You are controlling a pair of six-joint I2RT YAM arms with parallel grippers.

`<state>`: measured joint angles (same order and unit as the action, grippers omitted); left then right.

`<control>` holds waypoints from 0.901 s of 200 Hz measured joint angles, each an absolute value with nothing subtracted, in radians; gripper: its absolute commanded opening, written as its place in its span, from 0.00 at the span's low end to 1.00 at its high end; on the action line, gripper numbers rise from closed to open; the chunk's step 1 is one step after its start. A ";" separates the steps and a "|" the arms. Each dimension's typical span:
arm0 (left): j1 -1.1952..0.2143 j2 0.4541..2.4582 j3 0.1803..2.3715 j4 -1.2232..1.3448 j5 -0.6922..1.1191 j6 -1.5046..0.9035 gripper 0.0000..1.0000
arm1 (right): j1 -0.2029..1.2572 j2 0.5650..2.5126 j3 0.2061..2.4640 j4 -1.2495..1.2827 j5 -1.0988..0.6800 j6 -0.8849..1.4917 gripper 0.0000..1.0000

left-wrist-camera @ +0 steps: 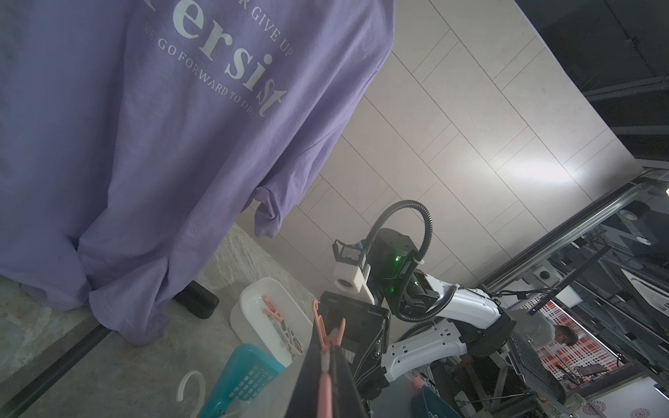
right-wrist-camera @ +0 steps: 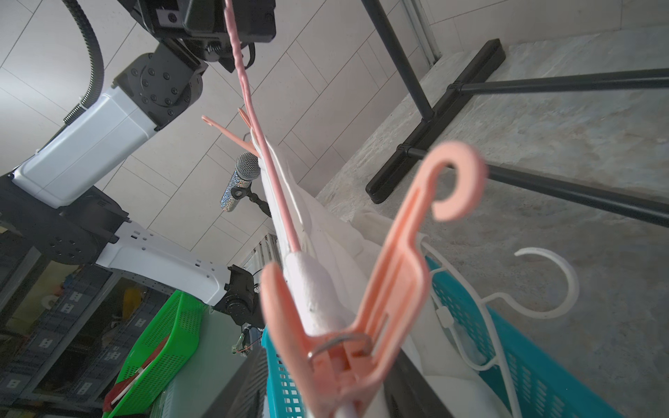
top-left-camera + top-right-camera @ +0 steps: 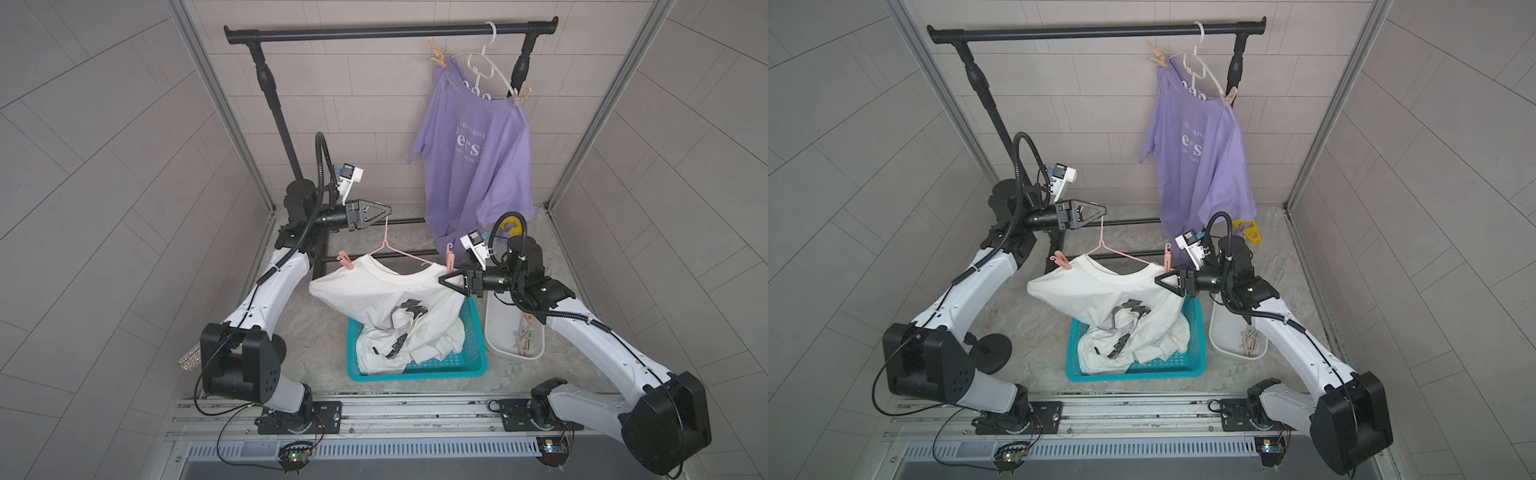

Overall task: Use clothespins to secure the t-shirt on both sides of the hanger
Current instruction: Adjust the hanger.

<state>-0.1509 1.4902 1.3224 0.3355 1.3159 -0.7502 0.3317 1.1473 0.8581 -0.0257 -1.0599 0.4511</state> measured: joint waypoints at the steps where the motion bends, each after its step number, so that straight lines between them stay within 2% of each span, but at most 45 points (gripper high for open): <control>1: -0.151 1.490 1.323 0.336 1.316 -0.750 0.00 | 0.332 1.148 0.858 -0.026 -1.061 0.451 0.52; 27: -0.151 1.490 1.333 0.335 1.318 -0.745 0.00 | 0.336 1.153 0.858 -0.026 -1.068 0.450 0.49; 65: -0.151 1.490 1.336 0.335 1.321 -0.743 0.00 | 0.336 1.153 0.858 -0.027 -1.073 0.449 0.38; 127: -0.151 1.491 1.343 0.334 1.335 -0.743 0.00 | 0.347 1.167 0.858 -0.027 -1.076 0.451 0.33; 151: -0.151 1.491 1.351 0.334 1.337 -0.743 0.00 | 0.348 1.167 0.858 -0.026 -1.077 0.449 0.26; 180: -0.151 1.491 1.351 0.334 1.337 -0.743 0.00 | 0.349 1.167 0.858 -0.025 -1.079 0.454 0.14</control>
